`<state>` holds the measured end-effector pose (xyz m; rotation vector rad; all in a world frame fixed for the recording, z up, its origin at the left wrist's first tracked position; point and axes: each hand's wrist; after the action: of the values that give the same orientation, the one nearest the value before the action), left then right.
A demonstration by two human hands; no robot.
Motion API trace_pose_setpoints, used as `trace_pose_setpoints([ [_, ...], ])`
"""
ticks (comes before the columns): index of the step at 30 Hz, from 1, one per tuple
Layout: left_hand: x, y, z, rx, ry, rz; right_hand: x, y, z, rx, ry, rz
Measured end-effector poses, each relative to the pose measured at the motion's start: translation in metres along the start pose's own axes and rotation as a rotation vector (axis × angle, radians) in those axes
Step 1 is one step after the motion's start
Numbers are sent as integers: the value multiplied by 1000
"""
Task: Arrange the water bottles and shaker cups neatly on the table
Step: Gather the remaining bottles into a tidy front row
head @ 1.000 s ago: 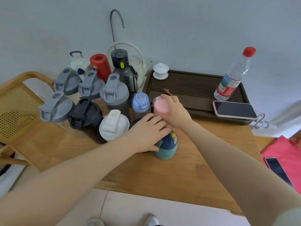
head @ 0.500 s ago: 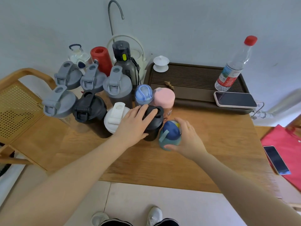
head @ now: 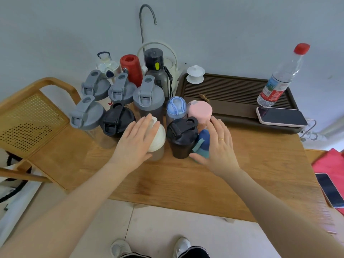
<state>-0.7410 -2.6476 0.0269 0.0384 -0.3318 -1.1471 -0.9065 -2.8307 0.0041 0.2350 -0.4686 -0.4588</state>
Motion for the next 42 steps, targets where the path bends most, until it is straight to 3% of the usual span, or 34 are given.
trace_pose_setpoints([
  [3,-4,7,-8,27,7,-7,7,28,-7,-165,-24,137],
  [8,1,5,-15,76,-24,-9,28,63,-14,-235,-17,3],
  [11,2,4,-17,84,-49,-3,41,78,-15,-310,89,-39],
  [14,0,9,-16,22,-88,-30,44,83,-15,-306,148,-82],
  [20,-10,37,-16,8,-126,-199,36,78,-5,-127,282,139],
  [25,-6,37,-17,28,-146,-222,40,81,4,-111,392,102],
  [28,-2,33,-17,50,-144,-189,37,83,3,-176,405,102],
  [31,-4,36,-7,-72,-140,-138,30,94,3,-197,218,103],
  [35,-13,72,23,-205,-209,-77,36,141,-4,-19,2,93],
  [38,-20,129,32,-281,-114,110,57,188,-21,62,90,89],
  [42,-30,188,15,-445,122,233,86,227,-45,-98,238,104],
])
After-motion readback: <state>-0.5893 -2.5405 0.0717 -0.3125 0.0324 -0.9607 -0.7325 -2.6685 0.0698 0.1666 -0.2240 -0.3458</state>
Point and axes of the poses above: each hand's wrist, its own x-axis towards the middle knuckle, its own z-axis out of the back of the hand, y = z × x, and after that the axes turned 4 degrees about -y, right-handed
